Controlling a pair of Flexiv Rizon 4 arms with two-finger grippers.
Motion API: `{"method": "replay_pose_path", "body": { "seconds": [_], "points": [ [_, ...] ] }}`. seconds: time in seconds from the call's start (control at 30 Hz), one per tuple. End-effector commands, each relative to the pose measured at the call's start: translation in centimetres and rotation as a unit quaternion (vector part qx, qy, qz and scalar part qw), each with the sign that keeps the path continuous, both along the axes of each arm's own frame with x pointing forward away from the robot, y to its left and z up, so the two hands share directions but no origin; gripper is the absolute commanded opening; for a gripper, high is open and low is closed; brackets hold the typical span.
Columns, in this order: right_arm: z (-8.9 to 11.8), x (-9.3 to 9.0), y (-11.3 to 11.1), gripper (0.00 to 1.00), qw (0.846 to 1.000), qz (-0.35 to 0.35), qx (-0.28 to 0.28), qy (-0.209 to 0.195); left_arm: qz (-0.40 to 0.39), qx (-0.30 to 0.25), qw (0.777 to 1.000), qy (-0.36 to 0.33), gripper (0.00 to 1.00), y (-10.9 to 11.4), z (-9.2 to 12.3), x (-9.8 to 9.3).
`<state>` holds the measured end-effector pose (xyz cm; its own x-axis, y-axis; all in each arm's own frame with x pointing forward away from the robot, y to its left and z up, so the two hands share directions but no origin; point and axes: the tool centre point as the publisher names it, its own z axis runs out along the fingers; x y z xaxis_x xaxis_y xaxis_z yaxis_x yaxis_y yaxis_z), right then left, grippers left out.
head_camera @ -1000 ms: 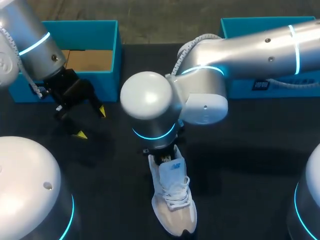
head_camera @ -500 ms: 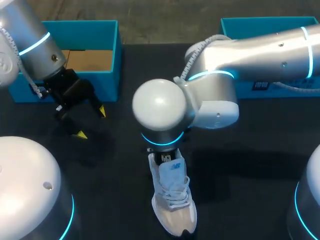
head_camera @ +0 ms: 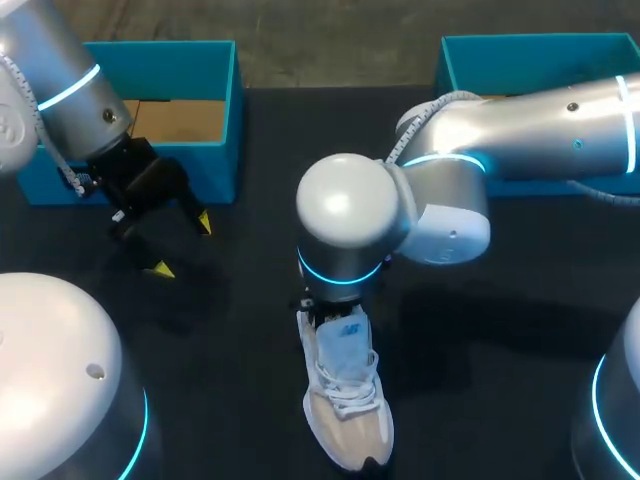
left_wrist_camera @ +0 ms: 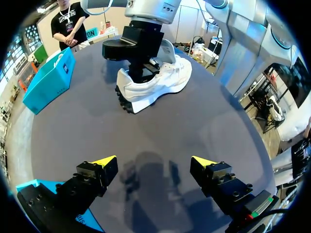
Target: Take the shoe out of the shoebox, open the shoe tongue, remove and reinsert the insole, then place the shoe into the shoebox
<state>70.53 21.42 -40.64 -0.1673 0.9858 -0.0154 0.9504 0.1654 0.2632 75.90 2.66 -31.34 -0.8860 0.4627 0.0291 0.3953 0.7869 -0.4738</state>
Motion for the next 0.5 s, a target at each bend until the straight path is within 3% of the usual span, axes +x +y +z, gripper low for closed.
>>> {"method": "replay_pose_path", "body": {
  "seconds": [0.03,0.37,0.5],
  "points": [
    [-0.9,-1.2,0.9,0.00,1.000,-0.001,-0.006,0.003,0.000,0.001,1.000,-0.001,1.00,0.0,0.0,-0.1],
    [2.5,-2.8,1.0,0.00,0.999,0.005,-0.021,-0.033,0.000,0.001,1.000,-0.001,1.00,0.0,0.0,-0.1],
    [2.7,-2.8,0.9,0.00,0.999,0.008,-0.023,-0.032,0.000,0.001,1.000,-0.001,1.00,0.0,0.0,-0.1]
  ]
}}
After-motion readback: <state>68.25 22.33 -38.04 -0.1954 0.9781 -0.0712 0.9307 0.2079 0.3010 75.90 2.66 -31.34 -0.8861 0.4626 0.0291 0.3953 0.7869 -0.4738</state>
